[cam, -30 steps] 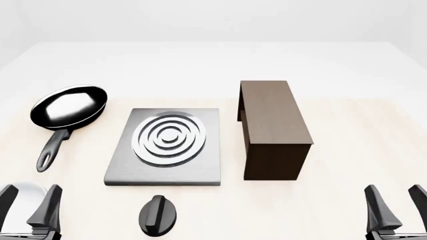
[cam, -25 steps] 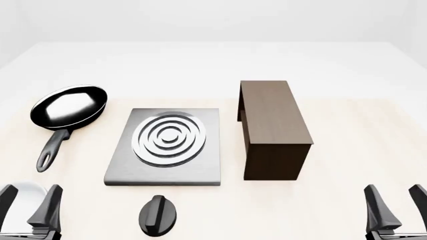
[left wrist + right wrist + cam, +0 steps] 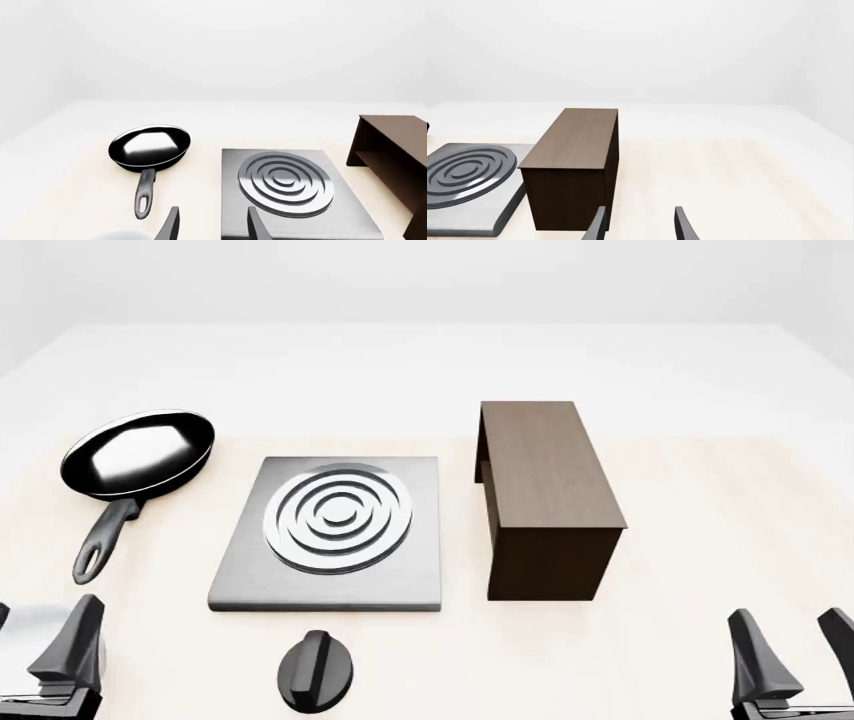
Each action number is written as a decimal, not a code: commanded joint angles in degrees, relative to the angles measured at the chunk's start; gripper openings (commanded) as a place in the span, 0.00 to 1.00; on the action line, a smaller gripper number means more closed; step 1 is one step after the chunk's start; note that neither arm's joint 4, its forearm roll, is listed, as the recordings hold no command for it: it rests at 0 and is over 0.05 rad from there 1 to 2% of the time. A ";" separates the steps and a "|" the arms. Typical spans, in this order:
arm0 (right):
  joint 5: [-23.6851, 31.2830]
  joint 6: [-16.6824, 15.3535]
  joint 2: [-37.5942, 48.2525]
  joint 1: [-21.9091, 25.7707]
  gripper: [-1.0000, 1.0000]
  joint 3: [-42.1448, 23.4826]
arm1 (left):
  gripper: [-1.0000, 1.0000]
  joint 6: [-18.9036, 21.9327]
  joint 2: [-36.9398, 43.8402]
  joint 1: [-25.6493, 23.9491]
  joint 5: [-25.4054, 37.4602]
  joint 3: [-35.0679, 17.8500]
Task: Turn on the stove.
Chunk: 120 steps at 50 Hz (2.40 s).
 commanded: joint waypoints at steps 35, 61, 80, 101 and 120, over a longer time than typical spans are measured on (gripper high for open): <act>-0.01 -0.03 0.00 0.06 1.00 -0.01 | 1.00 9.25 39.14 -6.39 20.85 -30.76; -0.01 -0.02 0.00 0.07 1.00 -0.01 | 1.00 10.35 47.09 -6.01 14.24 -26.03; -0.01 -0.02 0.00 0.07 1.00 -0.01 | 1.00 12.11 53.67 -3.87 6.94 -21.57; -0.01 -0.03 0.00 0.07 1.00 -0.01 | 1.00 13.92 54.61 -5.83 3.21 -16.24; -0.01 -0.03 0.00 0.07 1.00 -0.01 | 1.00 14.46 56.75 -8.22 -1.07 -11.96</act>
